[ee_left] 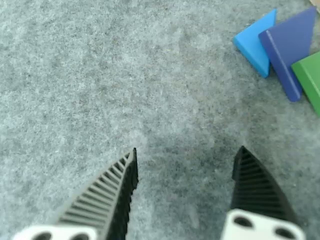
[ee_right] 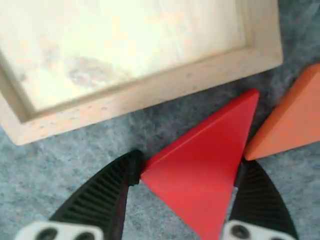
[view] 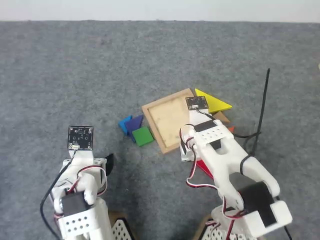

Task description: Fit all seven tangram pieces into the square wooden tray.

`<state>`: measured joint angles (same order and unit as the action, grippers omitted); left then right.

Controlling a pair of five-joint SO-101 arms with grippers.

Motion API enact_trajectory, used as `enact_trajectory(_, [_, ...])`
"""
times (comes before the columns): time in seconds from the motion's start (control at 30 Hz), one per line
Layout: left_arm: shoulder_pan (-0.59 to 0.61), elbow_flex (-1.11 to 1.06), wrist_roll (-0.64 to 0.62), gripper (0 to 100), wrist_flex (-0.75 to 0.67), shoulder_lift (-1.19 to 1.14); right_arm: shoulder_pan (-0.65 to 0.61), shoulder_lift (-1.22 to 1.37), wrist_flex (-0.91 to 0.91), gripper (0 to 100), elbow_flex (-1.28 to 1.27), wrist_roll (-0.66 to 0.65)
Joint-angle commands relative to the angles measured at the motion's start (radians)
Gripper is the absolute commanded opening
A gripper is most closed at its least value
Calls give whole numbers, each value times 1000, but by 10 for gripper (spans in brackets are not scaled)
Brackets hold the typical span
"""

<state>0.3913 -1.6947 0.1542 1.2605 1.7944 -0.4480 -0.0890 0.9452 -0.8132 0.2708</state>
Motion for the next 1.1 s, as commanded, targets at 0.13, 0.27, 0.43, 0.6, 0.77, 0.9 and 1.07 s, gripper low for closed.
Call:
enact_trajectory(0.13, [0,12,-5,298,3,21,-7,-2,71,216,77,6])
enact_trajectory(0.27, [0,12,-5,298,3,21,33,-4,125,216,129,-26])
enact_trajectory(0.43, [0,12,-5,298,3,21,56,-4,130,216,137,-35])
enact_trajectory(0.6, [0,12,-5,298,3,21,50,-82,145,216,138,-37])
enact_trajectory(0.77, [0,12,-5,298,3,21,54,-168,248,215,239,-112])
enact_trajectory(0.9, [0,12,-5,298,3,21,51,-111,334,215,420,-120])
enact_trajectory(1.07, [0,12,-5,298,3,21,35,87,375,215,663,-121])
